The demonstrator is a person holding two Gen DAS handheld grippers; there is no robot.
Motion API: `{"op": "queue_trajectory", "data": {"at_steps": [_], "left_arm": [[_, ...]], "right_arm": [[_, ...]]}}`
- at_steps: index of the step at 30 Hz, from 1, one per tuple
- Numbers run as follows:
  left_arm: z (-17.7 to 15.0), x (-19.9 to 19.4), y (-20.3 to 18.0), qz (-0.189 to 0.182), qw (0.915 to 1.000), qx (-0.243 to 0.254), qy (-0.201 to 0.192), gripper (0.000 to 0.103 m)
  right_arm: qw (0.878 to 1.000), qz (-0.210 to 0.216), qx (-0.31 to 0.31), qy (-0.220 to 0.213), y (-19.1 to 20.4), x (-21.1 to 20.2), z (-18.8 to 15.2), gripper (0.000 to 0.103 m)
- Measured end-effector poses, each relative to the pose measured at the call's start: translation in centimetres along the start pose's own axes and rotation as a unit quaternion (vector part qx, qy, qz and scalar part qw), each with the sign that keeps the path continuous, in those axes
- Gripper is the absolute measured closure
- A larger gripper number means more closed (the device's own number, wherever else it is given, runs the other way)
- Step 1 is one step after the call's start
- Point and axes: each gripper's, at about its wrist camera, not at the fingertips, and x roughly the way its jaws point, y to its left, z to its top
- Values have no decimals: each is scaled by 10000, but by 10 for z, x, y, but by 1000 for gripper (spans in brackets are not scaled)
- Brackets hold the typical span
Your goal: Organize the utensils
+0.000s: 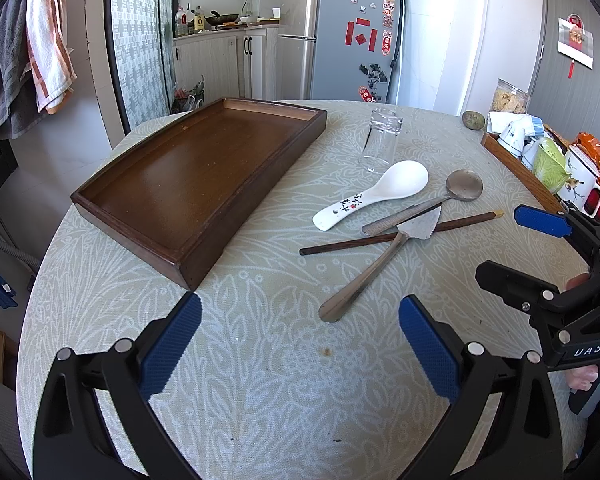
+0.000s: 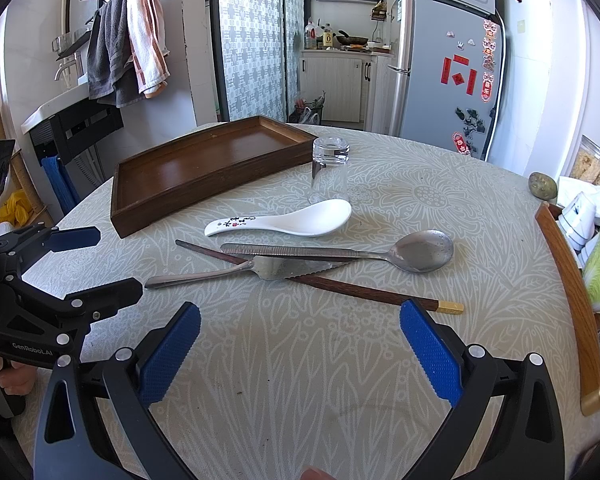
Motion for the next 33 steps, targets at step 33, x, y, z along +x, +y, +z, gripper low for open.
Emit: {"op": "queue_trajectory", "data": {"at_steps": [33], "left_arm": [[-1,4,1,-53,10000,-28,42,2]], "right_arm": [[10000,-4,1,-1,1,0,0,2]]}}
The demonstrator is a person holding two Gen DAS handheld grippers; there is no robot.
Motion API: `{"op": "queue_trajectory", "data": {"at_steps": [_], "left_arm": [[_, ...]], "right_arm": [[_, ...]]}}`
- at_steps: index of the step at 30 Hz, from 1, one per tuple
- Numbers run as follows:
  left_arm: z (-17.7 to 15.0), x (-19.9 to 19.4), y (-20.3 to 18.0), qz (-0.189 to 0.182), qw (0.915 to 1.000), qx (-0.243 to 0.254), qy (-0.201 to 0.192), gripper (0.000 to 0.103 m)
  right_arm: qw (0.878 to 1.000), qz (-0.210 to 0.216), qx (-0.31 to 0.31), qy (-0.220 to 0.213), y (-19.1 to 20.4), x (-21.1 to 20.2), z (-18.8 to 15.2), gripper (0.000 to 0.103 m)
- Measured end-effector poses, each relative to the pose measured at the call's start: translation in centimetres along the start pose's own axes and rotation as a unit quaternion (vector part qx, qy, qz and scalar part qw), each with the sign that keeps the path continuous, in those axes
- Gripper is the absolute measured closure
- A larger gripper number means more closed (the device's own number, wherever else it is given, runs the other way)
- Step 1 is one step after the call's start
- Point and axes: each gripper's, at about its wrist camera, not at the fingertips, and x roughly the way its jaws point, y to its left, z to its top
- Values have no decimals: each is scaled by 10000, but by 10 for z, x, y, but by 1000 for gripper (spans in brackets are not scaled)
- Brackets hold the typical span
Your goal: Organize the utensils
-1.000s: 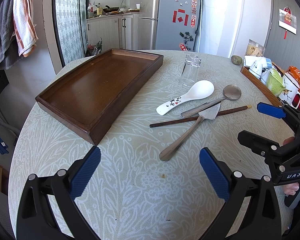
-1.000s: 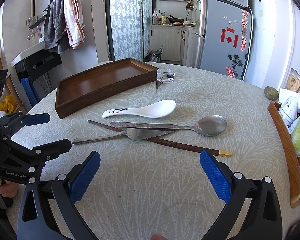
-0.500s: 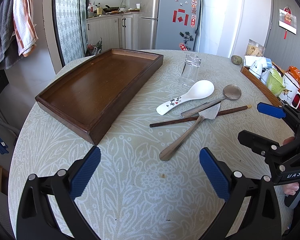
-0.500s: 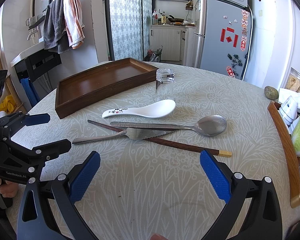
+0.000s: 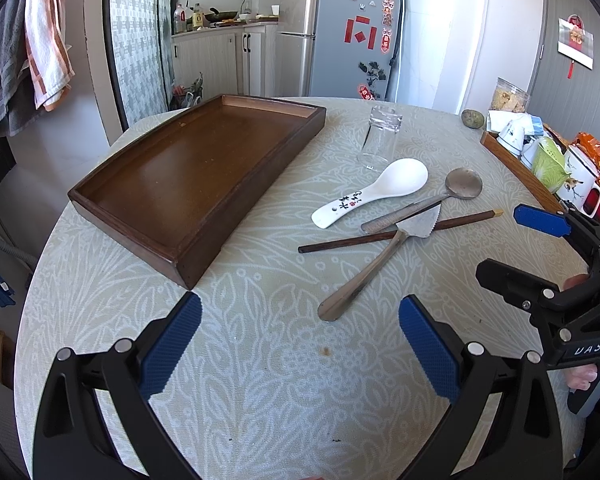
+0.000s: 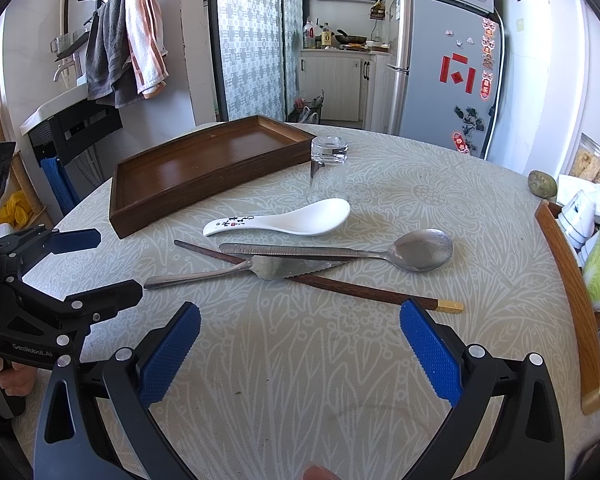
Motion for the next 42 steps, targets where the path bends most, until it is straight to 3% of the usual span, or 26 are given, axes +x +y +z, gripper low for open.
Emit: {"op": "queue_trajectory", "data": {"at_steps": [10,15,19,23,26,29,32,42], "left_arm": [[-1,-4,0,-191,9998,4,-35,2],[-3,-2,-6,-749,9971,93,122,2],[1,-3,-18,-492,9974,511,151,2],[10,-8,-18,-302,9965,779,-58,2],[20,-9,-19,-405,9934,1064,-129,2],[31,-2,-19,-515,9912,1217,91,2],[40,2,-20,-595,9882,1410,47,2],[55,31,-43,-727,9669,2443,73,2]], "right_arm": [[9994,342,105,-18,-4,-2,-1,2],[9962,731,444,147,-12,-3,-1,2],[9963,653,542,128,-18,-11,2,2],[9988,416,239,110,-19,-16,8,2],[9995,291,-34,-78,-19,-24,16,2],[9993,353,-113,89,-23,-21,27,2],[9989,238,-379,133,-24,-18,36,2],[9969,529,-99,582,-45,16,62,2]]}}
